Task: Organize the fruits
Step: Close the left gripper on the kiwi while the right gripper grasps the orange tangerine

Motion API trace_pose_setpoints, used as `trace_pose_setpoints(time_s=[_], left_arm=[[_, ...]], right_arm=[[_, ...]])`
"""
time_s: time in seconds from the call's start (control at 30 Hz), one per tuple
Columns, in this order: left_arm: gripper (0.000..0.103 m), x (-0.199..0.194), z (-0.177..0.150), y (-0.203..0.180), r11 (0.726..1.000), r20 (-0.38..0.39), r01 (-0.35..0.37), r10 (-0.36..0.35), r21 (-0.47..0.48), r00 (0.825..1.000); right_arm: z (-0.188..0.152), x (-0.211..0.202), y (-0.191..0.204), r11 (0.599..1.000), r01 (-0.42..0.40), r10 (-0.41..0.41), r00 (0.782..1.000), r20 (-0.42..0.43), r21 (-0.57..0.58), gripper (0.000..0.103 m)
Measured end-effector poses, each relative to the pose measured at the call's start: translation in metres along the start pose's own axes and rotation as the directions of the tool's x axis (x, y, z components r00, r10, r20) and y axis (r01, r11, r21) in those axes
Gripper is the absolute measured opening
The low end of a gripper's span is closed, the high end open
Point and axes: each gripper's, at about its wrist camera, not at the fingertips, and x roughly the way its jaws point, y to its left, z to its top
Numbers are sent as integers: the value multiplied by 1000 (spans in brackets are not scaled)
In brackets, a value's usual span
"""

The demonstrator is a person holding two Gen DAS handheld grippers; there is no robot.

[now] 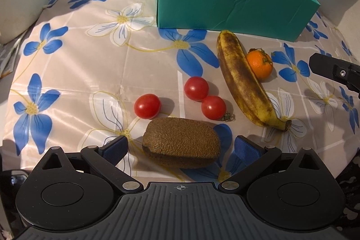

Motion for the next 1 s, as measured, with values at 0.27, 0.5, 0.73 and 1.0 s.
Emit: trace_pose_setpoints(time_s=[0.27, 0.5, 0.73, 1.0], left_arm=[[102, 5, 2, -1, 1000, -18, -2, 2, 13, 1000], [83, 6, 2, -4, 998, -25, -30, 31, 55, 999], [77, 0, 4, -7, 998, -20, -17, 18, 58, 1000], [77, -38, 18, -14, 996, 102, 28, -36, 84, 994]], right_arm=[[2, 5, 0, 1000, -9, 9, 1000, -7, 4, 96], [3, 10, 0, 1000, -11, 11, 1000, -12, 14, 96], [4, 15, 2, 1000, -9, 9, 1000, -24, 15, 96], [3, 33, 8, 999, -38, 36, 997, -75, -34, 81]])
